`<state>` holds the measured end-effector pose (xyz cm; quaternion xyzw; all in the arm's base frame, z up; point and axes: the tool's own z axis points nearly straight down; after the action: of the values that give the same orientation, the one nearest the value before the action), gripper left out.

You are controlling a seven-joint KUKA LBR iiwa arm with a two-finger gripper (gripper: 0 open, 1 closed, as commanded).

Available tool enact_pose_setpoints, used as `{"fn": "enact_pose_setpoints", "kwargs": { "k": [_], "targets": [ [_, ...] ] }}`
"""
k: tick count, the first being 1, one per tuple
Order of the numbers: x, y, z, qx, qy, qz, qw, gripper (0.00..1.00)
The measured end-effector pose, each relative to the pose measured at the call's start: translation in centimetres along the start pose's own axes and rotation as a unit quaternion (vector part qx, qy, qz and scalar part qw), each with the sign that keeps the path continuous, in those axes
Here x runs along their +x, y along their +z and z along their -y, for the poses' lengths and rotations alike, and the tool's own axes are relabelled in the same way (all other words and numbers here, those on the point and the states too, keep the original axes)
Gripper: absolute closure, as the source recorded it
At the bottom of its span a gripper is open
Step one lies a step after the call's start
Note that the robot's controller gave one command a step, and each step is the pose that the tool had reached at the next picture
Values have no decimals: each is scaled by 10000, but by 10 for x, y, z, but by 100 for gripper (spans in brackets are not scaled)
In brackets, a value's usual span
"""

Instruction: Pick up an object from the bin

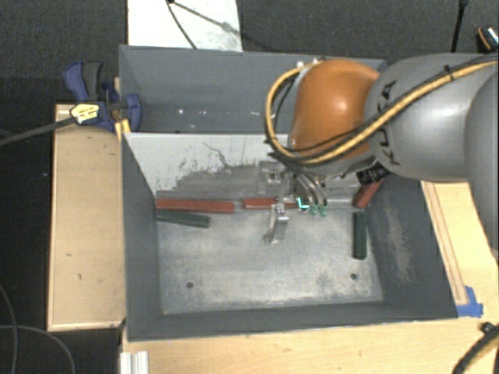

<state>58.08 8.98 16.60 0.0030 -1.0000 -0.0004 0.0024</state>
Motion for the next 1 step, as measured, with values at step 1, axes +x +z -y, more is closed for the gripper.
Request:
{"fn": "enact_pose_setpoints", "kwargs": {
  "k": [1],
  "targets": [
    [89, -31, -33, -2, -724, 23, 9974, 0]
  ]
}}
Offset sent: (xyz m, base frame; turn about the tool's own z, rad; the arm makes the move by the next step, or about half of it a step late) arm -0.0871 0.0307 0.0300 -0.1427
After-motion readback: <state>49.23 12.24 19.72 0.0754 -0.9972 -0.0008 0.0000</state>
